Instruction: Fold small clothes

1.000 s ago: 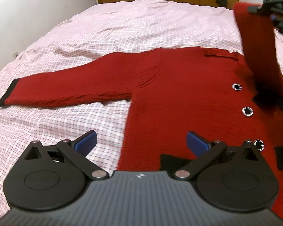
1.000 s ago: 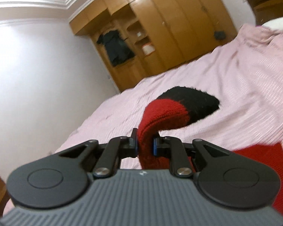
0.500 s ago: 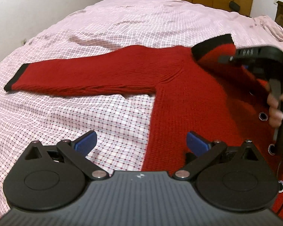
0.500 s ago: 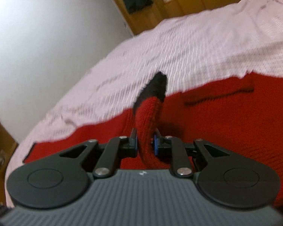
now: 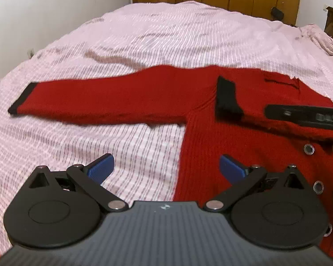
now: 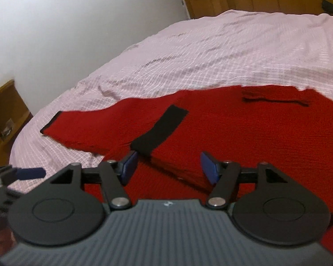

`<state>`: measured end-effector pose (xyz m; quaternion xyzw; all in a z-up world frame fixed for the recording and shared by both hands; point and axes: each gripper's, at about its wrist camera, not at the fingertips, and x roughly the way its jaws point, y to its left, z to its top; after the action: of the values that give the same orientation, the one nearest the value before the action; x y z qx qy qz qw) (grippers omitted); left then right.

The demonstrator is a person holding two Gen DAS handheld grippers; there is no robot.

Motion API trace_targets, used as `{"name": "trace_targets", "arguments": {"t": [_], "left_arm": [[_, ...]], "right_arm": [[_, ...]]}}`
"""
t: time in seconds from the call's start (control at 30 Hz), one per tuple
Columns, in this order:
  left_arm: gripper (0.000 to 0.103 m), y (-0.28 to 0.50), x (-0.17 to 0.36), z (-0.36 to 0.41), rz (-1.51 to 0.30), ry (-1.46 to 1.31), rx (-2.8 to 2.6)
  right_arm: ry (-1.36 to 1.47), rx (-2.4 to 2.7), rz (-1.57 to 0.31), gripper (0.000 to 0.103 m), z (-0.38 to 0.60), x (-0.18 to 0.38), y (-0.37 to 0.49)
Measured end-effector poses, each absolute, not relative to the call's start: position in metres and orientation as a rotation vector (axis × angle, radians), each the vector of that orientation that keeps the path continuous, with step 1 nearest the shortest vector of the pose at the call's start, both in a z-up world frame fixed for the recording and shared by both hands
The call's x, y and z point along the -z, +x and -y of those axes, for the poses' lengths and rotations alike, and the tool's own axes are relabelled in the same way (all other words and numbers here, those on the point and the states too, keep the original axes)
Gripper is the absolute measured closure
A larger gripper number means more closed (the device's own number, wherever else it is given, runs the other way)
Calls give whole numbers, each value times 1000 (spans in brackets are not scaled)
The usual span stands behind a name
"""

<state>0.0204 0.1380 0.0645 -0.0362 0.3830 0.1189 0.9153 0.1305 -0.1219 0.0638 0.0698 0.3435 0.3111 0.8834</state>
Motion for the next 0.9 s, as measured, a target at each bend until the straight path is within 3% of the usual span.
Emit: {"name": "trace_targets", "arguments": {"t": [0.37,0.8,0.83,0.9], "left_arm": [[0,100,-90,-107,-734,-11,-142],[0,252,-54,-93,-857,11,-8],[1,266,-52,-94,-868,10,14],[14,288,-49,-93,-888,15,49]], "right_arm": [[266,-400,-764,36,221,-76,197],[225,-357,-904,38,203,-71,293],[226,-337,-910,38,207,-68,301],[223,-305,-913,38,216,-62,314]]}}
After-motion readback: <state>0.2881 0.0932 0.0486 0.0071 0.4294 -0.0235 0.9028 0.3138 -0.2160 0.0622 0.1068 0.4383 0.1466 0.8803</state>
